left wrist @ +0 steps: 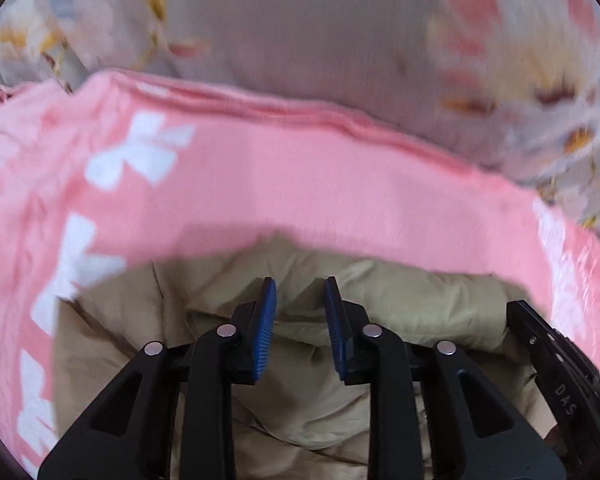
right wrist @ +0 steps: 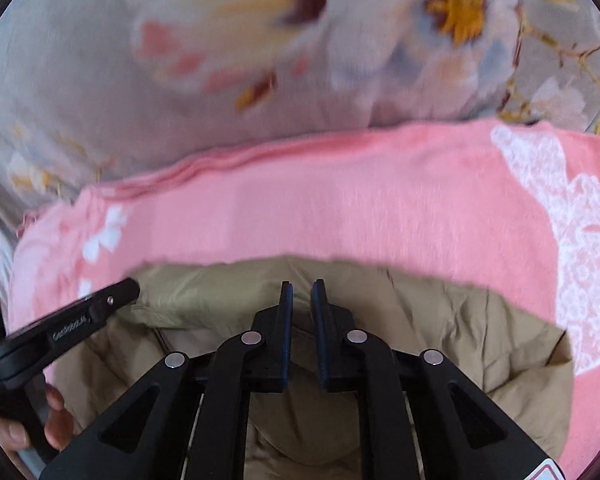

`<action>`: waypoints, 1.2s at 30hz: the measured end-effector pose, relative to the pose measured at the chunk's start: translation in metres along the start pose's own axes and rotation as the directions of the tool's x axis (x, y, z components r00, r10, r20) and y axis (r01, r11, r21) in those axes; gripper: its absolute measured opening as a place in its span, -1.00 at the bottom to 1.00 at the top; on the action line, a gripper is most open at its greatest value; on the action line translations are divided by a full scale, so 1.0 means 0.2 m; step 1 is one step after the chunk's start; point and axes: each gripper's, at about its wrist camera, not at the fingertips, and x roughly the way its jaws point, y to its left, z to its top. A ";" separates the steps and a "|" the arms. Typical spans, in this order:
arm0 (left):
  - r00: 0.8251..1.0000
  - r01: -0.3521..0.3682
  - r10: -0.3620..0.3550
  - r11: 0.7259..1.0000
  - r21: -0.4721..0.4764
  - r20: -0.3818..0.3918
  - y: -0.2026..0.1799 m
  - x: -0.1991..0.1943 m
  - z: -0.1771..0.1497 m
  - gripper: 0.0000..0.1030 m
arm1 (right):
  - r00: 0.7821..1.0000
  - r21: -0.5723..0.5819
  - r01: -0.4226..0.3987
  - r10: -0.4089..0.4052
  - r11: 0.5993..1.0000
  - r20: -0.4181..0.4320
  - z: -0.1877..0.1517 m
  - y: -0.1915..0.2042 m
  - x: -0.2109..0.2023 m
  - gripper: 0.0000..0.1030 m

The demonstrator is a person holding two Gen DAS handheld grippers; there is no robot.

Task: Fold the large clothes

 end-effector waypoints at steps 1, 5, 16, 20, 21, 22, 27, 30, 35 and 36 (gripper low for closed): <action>1.000 -0.008 0.007 0.999 0.037 0.021 0.00 0.01 -0.05 -0.54 | 1.000 -0.022 -0.006 0.005 1.000 -0.007 -0.05 -0.02 0.01 -0.94; 0.999 0.009 -0.012 0.997 0.072 0.036 0.02 0.05 -0.18 -0.54 | 0.999 -0.045 -0.022 0.020 0.999 -0.030 -0.15 -0.09 0.05 -1.00; 0.997 0.006 -0.012 0.997 0.074 0.079 0.04 0.10 -0.26 -0.53 | 1.000 -0.008 0.009 -0.009 1.000 -0.007 -0.22 -0.10 0.14 -1.00; 0.997 -0.013 0.006 0.996 0.088 0.080 0.02 0.11 -0.26 -0.53 | 1.000 0.009 -0.010 0.010 1.000 -0.009 -0.21 -0.12 0.15 -1.00; 0.997 -0.019 0.012 0.996 0.092 0.079 0.01 0.11 -0.26 -0.53 | 1.000 0.013 -0.015 0.015 1.000 -0.009 -0.21 -0.12 0.15 -1.00; 0.997 -0.024 0.016 0.995 0.096 0.080 0.01 0.12 -0.25 -0.53 | 1.000 0.018 -0.021 0.021 1.000 -0.009 -0.21 -0.13 0.15 -1.00; 0.996 -0.042 0.033 0.993 0.108 0.081 -0.01 0.12 -0.25 -0.53 | 0.999 0.033 -0.037 0.037 0.999 -0.007 -0.21 -0.15 0.15 -1.00; 0.996 -0.053 0.043 0.992 0.116 0.083 -0.02 0.12 -0.25 -0.53 | 0.999 0.034 -0.038 0.039 0.999 -0.007 -0.21 -0.14 0.15 -1.00; 0.995 -0.062 0.052 0.991 0.122 0.085 -0.02 0.12 -0.26 -0.53 | 0.999 0.040 -0.042 0.043 0.998 -0.004 -0.21 -0.15 0.15 -1.00; 0.995 -0.064 0.054 0.990 0.124 0.086 -0.02 0.12 -0.26 -0.53 | 0.999 0.044 -0.045 0.045 0.998 0.005 -0.21 -0.15 0.13 -1.00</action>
